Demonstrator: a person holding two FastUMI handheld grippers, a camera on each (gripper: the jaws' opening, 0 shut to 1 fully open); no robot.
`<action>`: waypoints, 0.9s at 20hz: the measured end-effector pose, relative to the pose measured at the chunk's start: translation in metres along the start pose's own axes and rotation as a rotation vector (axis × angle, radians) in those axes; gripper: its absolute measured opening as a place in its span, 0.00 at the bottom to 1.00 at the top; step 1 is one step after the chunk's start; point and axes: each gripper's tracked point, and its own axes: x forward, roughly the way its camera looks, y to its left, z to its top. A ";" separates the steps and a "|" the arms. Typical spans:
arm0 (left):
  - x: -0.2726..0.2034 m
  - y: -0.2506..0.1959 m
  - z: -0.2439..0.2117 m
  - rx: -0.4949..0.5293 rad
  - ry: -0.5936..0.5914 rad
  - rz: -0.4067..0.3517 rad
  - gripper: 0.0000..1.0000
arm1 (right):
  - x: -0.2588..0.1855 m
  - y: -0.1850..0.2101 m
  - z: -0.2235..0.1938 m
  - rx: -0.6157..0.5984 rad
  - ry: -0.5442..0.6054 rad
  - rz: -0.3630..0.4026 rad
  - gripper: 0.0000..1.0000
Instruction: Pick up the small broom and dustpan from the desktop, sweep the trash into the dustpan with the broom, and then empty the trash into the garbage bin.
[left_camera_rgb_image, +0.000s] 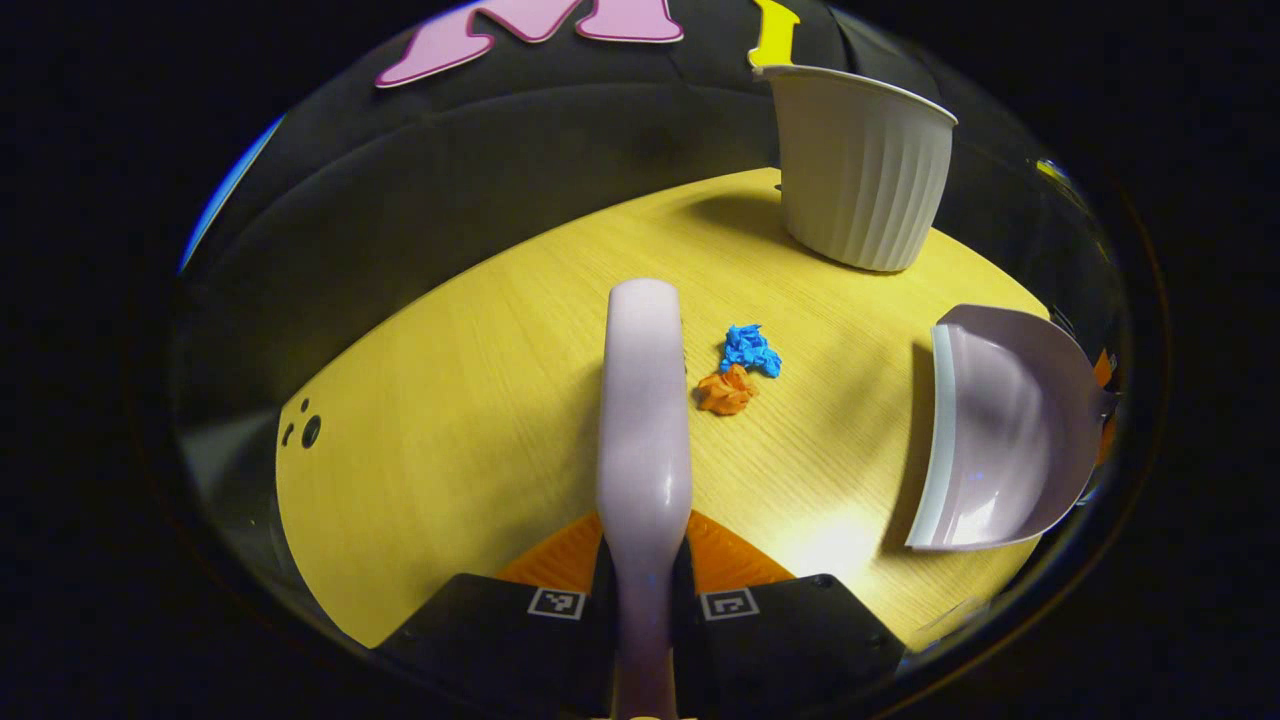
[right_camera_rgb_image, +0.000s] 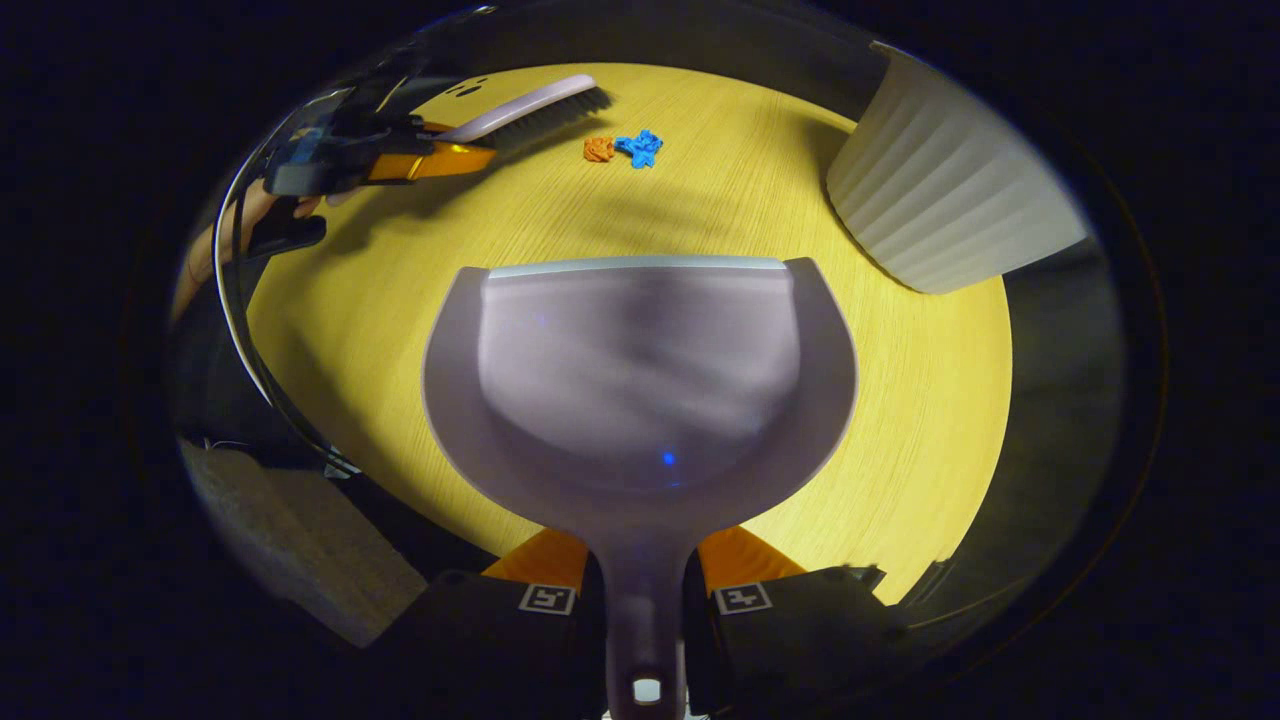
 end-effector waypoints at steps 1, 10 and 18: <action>0.007 -0.002 0.002 0.016 0.012 -0.011 0.28 | 0.002 -0.001 0.001 -0.003 0.003 -0.006 0.36; 0.020 -0.046 0.023 0.225 0.016 -0.184 0.28 | 0.010 -0.001 0.010 -0.003 -0.005 -0.004 0.36; -0.001 -0.107 0.008 0.259 0.079 -0.377 0.28 | 0.014 -0.001 0.007 0.006 -0.024 0.018 0.35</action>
